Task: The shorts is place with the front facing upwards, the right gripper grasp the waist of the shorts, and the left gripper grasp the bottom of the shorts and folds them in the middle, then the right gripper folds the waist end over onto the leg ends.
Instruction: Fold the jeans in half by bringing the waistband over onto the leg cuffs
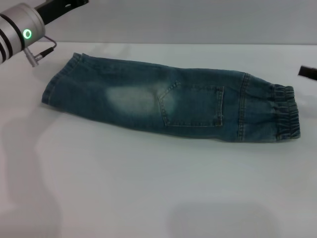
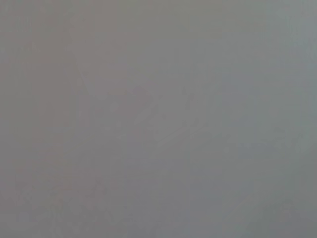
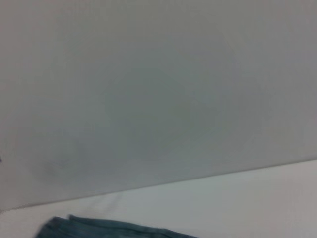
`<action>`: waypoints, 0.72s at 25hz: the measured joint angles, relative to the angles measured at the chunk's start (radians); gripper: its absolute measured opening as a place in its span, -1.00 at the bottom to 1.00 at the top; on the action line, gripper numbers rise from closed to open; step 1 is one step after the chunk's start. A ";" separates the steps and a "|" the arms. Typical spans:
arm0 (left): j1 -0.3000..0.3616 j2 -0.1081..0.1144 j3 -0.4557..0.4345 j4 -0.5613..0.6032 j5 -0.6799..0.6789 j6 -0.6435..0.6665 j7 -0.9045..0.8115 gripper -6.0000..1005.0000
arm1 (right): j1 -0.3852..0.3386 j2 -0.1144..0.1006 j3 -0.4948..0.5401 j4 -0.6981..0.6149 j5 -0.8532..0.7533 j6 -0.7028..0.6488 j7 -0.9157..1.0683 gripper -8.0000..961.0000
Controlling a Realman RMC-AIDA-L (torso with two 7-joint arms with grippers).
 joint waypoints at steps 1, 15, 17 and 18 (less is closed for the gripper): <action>0.002 -0.001 0.000 -0.013 -0.036 0.023 0.045 0.57 | 0.004 -0.019 -0.001 -0.003 -0.002 -0.027 0.031 0.04; 0.046 -0.005 -0.001 -0.251 -0.522 0.355 0.726 0.56 | 0.238 -0.156 -0.016 -0.054 -0.539 -0.248 0.399 0.04; 0.047 -0.005 -0.003 -0.271 -0.533 0.373 0.760 0.56 | 0.257 -0.151 -0.032 -0.051 -0.568 -0.249 0.411 0.04; 0.047 -0.005 -0.005 -0.277 -0.536 0.379 0.770 0.56 | 0.265 -0.150 -0.051 -0.046 -0.576 -0.249 0.418 0.04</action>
